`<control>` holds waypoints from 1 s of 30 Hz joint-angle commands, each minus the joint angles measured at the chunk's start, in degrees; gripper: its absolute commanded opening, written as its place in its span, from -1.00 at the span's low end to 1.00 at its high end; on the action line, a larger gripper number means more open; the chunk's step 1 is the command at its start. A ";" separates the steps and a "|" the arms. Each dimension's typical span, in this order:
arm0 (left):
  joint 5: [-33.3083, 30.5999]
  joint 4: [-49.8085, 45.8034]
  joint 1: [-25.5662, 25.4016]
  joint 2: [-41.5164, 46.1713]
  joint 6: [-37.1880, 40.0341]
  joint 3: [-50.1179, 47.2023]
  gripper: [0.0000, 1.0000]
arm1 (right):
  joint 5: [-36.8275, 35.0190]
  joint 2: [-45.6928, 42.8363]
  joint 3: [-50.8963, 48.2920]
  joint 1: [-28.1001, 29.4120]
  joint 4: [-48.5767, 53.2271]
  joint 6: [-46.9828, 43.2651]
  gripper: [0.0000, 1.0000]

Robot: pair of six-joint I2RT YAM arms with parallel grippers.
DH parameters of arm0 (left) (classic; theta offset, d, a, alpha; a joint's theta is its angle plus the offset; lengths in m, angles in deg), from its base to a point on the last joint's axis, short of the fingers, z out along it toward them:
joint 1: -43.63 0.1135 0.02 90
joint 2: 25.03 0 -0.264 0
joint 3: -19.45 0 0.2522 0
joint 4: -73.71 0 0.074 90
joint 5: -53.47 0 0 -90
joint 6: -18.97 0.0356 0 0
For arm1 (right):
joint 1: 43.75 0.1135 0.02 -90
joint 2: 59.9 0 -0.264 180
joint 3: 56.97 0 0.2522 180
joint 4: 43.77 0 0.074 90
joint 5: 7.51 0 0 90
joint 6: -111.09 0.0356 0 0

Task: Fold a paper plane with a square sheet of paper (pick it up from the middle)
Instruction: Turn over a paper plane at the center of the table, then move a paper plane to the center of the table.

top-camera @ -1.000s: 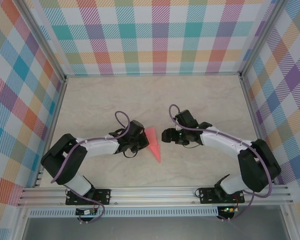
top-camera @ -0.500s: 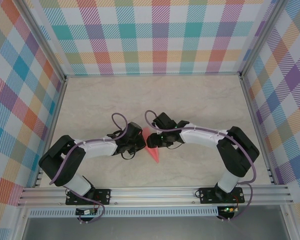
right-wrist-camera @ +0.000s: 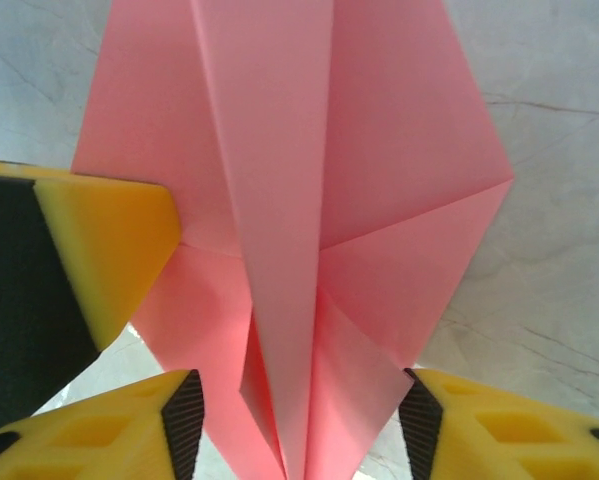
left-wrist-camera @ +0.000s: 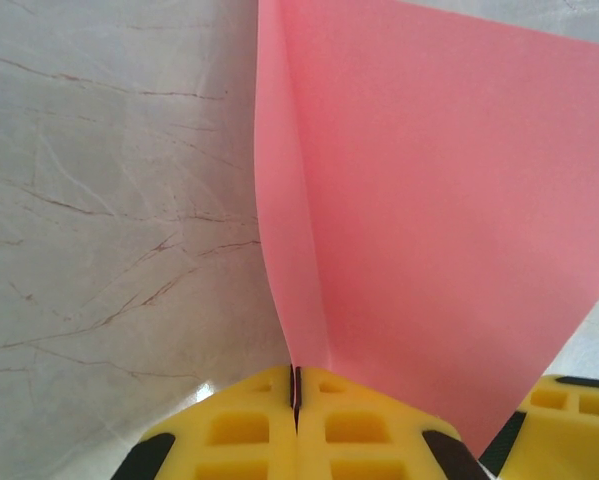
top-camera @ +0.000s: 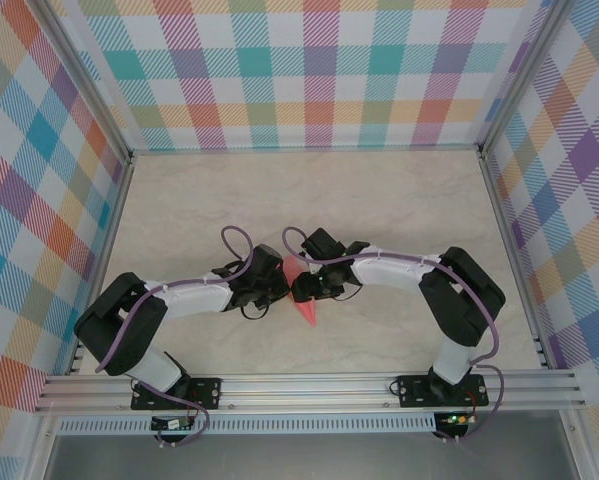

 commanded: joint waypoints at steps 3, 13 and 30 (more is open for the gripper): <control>-0.74 -1.29 0.41 1.39 -0.69 -0.56 -1.00 | 3.21 0.89 1.72 0.33 -0.16 -1.34 -0.03; -0.67 -2.44 0.46 2.20 -0.61 0.36 -0.96 | 0.56 3.94 4.34 0.86 2.95 -1.53 -0.39; -9.89 -21.55 4.00 11.41 2.73 4.88 0.12 | -18.79 -1.90 6.61 0.86 15.03 3.31 -0.80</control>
